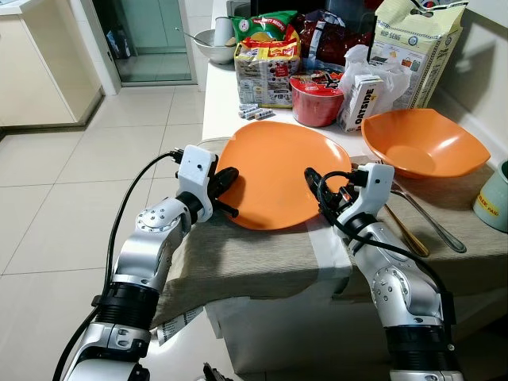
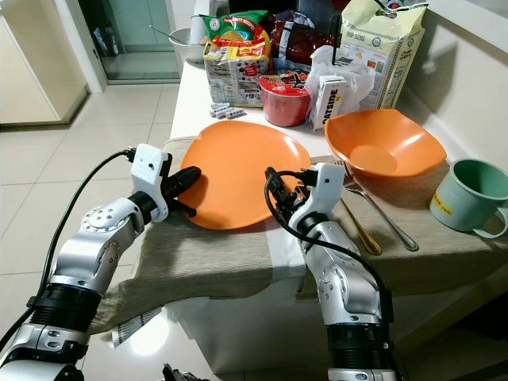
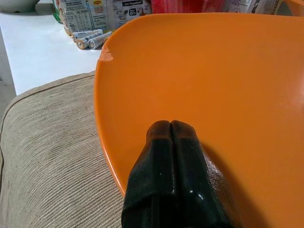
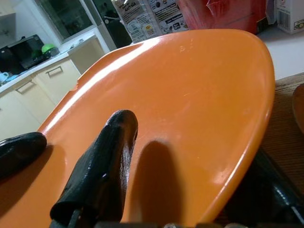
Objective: Setting the table
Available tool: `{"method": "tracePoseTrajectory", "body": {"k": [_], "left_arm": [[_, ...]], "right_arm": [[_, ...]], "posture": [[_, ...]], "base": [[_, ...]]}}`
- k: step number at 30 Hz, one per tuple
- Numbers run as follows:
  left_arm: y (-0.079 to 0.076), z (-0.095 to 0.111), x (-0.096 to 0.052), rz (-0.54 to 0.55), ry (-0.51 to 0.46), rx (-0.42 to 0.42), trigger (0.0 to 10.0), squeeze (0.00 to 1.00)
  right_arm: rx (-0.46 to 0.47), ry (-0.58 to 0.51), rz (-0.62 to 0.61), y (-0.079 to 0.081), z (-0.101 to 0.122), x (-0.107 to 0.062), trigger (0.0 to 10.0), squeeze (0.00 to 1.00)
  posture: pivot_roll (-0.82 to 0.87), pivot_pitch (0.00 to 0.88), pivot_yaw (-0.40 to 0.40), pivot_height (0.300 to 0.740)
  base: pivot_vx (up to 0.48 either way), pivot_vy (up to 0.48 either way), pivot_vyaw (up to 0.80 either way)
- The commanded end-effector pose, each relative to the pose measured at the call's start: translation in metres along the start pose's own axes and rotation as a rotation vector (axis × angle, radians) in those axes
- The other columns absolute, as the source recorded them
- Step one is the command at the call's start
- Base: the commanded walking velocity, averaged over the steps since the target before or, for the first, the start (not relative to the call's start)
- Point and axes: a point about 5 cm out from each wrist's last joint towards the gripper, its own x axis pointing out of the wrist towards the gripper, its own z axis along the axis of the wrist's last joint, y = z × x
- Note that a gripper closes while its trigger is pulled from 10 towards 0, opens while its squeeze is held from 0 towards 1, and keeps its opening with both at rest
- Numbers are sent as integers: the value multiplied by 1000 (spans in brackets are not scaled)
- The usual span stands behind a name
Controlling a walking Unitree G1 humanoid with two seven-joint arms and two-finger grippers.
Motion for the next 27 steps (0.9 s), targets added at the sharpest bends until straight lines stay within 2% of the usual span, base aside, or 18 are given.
{"method": "tracePoseTrajectory", "body": {"k": [1,6,13,19,22,27], "left_arm": [[-4,-10,1,-19,55,-14,10000,0],[-3,-4,1,-15,34,-5,10000,0],[-5,13,-1,-8,-61,22,10000,0],[-8,39,-6,17,-185,54,10000,0],[-8,42,-6,33,-203,58,10000,0],[-3,58,-12,113,-305,65,10000,0]], "right_arm": [[7,52,-14,-1,-11,2,0,0],[-12,50,-12,-1,-12,2,0,0],[-74,0,13,6,-9,3,0,0],[-156,-126,77,21,18,11,0,0],[-166,-134,81,21,18,12,0,0],[-222,-189,103,25,26,15,0,0]], "posture": [[-89,0,44,727],[-83,0,45,727],[-80,0,49,727],[-78,0,47,727],[-75,0,44,727],[-68,0,39,727]], "base": [[0,0,0],[0,0,0],[0,0,0],[0,0,0],[0,0,0],[0,0,0]]}}
